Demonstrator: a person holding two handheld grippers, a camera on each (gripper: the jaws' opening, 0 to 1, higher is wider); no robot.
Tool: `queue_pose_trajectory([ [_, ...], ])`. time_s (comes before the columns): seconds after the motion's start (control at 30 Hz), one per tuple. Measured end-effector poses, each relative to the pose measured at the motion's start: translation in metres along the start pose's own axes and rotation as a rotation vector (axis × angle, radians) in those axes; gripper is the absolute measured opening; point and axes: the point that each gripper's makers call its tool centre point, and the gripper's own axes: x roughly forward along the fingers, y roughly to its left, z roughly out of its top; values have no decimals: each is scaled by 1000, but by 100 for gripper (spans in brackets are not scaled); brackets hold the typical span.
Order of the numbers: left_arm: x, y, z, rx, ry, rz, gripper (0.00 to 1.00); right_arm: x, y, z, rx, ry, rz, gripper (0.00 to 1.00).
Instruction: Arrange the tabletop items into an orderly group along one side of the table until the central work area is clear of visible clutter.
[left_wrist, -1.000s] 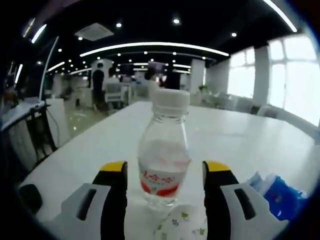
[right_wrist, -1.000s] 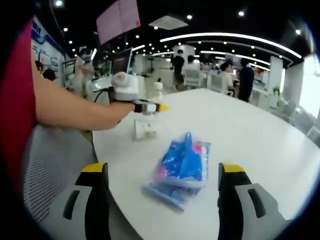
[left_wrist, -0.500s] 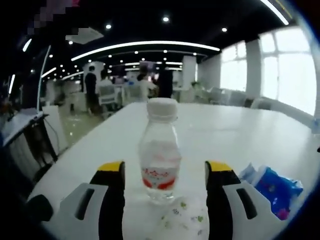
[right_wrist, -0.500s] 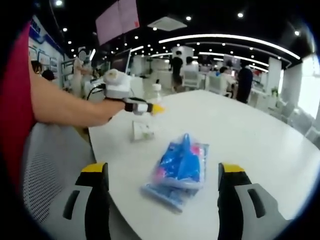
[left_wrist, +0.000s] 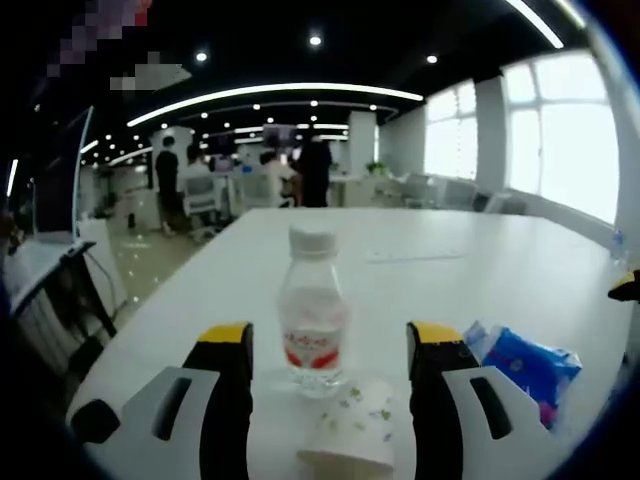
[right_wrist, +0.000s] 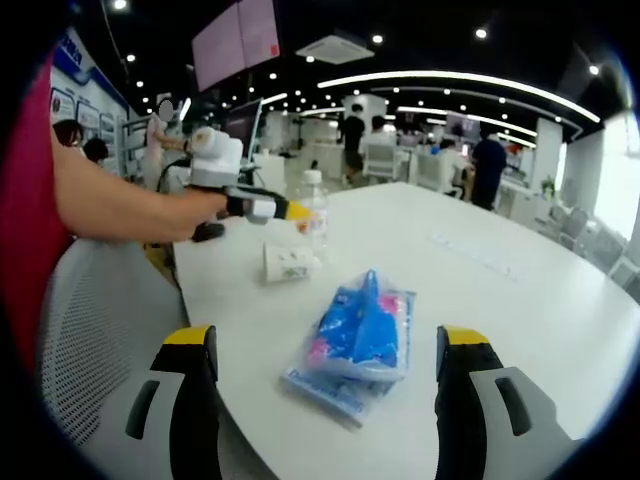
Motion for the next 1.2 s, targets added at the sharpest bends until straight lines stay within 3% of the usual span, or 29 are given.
queue_pose_trajectory([
  [0.4,-30,5,18,-6,-8,-72,57,0,2,-2,-12,8,1,89],
  [0.63,-49,3,25,30,-10,-167,54,-1,4,-3,-18,16,-1,89],
  [0.77,-57,7,22,14,0,-237,52,-2,3,-4,-19,21,-6,89],
  [1.0,-71,8,18,51,-45,-330,53,-2,5,-4,-30,28,-10,89],
  [1.2,-76,12,1,30,-60,-390,55,-4,3,-6,-31,36,-23,89],
])
